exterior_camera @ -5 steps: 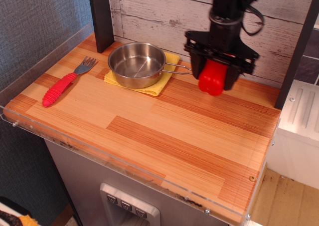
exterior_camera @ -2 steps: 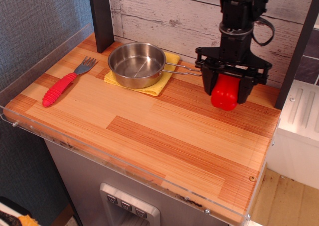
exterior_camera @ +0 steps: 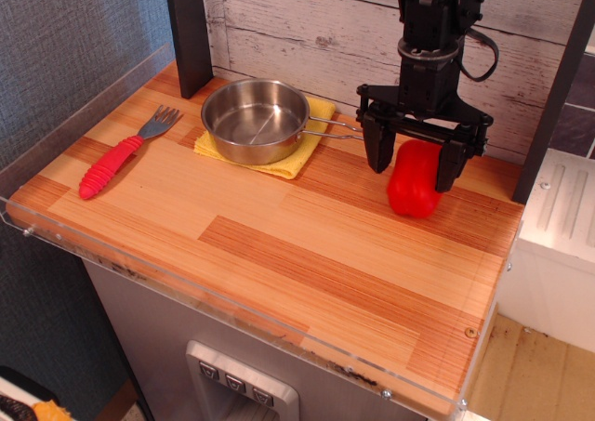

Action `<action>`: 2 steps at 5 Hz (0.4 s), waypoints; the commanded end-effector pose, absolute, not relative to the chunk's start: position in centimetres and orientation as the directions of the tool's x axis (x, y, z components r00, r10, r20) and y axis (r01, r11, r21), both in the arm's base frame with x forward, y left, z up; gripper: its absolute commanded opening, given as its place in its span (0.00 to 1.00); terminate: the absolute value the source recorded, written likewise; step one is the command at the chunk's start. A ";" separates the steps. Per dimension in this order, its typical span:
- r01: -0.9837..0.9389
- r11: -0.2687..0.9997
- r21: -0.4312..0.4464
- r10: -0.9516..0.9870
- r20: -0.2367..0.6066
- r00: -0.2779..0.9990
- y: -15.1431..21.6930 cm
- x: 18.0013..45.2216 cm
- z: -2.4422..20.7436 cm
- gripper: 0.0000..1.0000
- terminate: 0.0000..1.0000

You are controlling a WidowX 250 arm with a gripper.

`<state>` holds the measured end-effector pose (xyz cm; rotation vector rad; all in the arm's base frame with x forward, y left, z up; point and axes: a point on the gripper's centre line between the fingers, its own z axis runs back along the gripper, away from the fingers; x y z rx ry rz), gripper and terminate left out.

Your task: Pick up the red bell pepper and place it on the right of the pot

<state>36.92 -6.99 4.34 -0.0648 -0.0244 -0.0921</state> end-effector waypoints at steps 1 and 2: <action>0.145 0.987 -0.063 -0.142 0.063 0.988 -6.0 37.1 7.0 1.00 0.00; 0.144 0.989 -0.022 -0.139 0.152 0.979 -4.5 36.5 11.2 1.00 0.00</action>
